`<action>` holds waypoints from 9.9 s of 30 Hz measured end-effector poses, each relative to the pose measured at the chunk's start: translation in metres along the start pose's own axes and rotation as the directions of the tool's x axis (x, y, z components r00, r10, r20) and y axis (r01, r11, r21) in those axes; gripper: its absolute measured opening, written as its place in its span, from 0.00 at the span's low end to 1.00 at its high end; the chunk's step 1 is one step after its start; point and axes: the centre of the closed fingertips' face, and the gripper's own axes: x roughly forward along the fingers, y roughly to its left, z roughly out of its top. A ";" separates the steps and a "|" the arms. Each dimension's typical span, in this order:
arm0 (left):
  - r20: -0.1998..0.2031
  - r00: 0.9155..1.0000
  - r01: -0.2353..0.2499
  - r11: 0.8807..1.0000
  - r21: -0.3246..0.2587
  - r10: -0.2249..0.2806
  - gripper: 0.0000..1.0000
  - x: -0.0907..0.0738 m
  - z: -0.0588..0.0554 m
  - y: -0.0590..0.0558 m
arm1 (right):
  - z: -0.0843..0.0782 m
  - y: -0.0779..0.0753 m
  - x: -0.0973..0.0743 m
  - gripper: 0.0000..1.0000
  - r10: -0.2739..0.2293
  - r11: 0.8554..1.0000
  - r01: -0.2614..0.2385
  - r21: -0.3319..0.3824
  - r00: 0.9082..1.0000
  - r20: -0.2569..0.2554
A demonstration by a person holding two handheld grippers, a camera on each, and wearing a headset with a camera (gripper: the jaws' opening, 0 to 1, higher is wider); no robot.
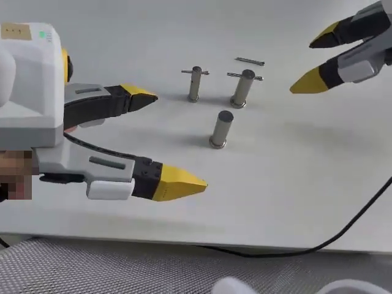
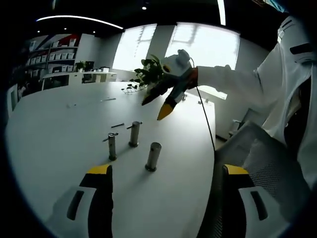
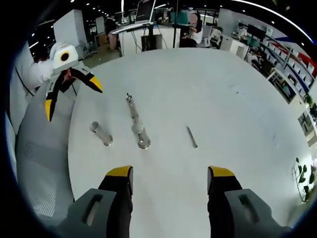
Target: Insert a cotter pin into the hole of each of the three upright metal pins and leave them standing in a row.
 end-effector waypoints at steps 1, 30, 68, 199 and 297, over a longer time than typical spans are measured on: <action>-0.001 1.000 -0.003 1.000 -0.002 0.003 0.91 -0.001 0.000 0.001 | 0.002 -0.005 0.006 0.52 0.007 1.000 -0.007 -0.002 1.000 -0.014; -0.051 0.999 -0.009 1.000 0.014 0.010 0.87 -0.010 -0.015 0.001 | 0.005 -0.052 0.085 0.03 0.011 0.987 -0.041 -0.155 0.983 -0.186; 0.029 0.999 0.018 0.999 -0.036 -0.017 0.73 0.002 0.030 0.001 | 0.061 0.013 0.001 0.00 -0.069 0.954 0.137 -0.265 0.965 0.251; -0.171 0.970 0.226 0.890 0.397 -0.170 0.37 0.050 0.023 -0.010 | 0.035 0.168 -0.016 0.00 0.236 0.972 -0.220 -0.087 0.921 0.311; -0.239 0.969 0.136 0.934 0.331 -0.056 0.24 0.059 0.001 0.016 | 0.029 0.144 0.027 0.21 0.231 0.954 -0.190 -0.234 0.960 0.161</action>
